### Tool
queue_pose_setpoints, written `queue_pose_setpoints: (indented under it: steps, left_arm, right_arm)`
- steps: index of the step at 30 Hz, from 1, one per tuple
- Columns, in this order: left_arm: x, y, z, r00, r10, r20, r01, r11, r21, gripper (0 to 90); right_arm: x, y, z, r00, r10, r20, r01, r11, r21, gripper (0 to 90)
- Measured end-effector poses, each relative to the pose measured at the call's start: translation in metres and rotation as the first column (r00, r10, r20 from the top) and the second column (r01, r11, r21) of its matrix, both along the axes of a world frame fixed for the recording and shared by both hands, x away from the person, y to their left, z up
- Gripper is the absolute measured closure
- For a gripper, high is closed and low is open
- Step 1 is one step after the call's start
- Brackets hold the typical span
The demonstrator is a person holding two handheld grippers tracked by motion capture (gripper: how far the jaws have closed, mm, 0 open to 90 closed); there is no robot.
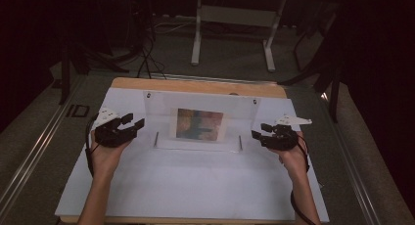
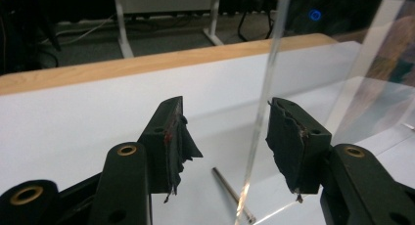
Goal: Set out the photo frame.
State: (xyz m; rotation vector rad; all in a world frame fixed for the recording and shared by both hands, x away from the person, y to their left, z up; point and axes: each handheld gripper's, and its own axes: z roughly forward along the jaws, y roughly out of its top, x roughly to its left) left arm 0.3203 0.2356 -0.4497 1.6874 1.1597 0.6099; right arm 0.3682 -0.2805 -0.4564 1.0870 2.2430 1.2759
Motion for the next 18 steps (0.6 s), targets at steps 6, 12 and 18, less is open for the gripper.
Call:
queue_pose_setpoints:
  steps: [6, 12, 18]
  left_arm:
    - [0.004, 0.004, -0.010, 0.9989, 0.026, -0.040, -0.025, 0.9995, 0.022, 48.6]
    - [0.010, 0.010, -0.025, 0.9948, 0.049, -0.089, -0.046, 0.9982, 0.039, 48.5]
    - [0.014, 0.014, -0.034, 0.9908, 0.066, -0.118, -0.062, 0.9973, 0.041, 48.5]
  right_arm:
    - [0.004, -0.010, -0.007, 0.9991, -0.039, -0.017, 0.039, 0.999, -0.001, 44.7]
    - [0.007, -0.019, -0.012, 0.9963, -0.079, -0.034, 0.080, 0.997, 0.006, 44.7]
    - [0.009, -0.022, -0.016, 0.9935, -0.108, -0.038, 0.107, 0.994, -0.023, 44.7]
